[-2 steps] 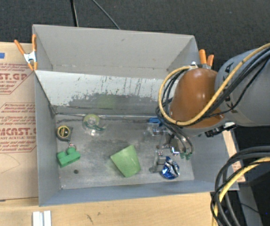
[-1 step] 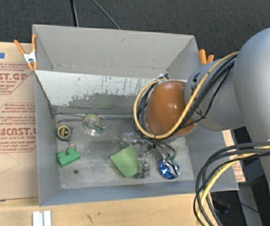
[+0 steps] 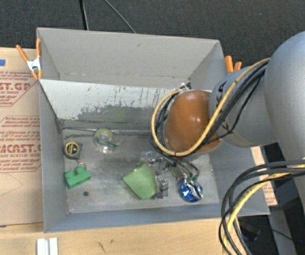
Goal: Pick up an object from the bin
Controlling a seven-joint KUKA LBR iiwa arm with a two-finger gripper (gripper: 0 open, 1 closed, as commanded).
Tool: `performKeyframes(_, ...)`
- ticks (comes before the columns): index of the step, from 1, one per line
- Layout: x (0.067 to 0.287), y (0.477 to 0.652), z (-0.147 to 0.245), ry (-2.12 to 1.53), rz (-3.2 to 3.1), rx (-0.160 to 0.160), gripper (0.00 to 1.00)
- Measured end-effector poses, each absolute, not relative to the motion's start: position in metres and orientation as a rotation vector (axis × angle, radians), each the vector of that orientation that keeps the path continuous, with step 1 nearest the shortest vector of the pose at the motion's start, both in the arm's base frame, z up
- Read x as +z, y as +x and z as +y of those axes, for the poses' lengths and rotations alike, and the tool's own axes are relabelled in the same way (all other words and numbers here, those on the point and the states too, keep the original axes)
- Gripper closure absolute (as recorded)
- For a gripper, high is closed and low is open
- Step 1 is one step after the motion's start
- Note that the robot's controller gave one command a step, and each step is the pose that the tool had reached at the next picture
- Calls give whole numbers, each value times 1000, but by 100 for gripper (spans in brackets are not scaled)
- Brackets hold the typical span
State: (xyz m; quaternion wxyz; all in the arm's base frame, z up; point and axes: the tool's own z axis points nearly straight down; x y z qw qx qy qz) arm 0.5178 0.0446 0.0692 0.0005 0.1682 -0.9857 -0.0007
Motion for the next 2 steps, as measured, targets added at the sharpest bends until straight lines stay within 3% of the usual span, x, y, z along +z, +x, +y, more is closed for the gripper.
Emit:
performKeyframes(1,191,523,46,654,-3081,1,100)
performKeyframes(2,293,534,39,768,-3058,3,100)
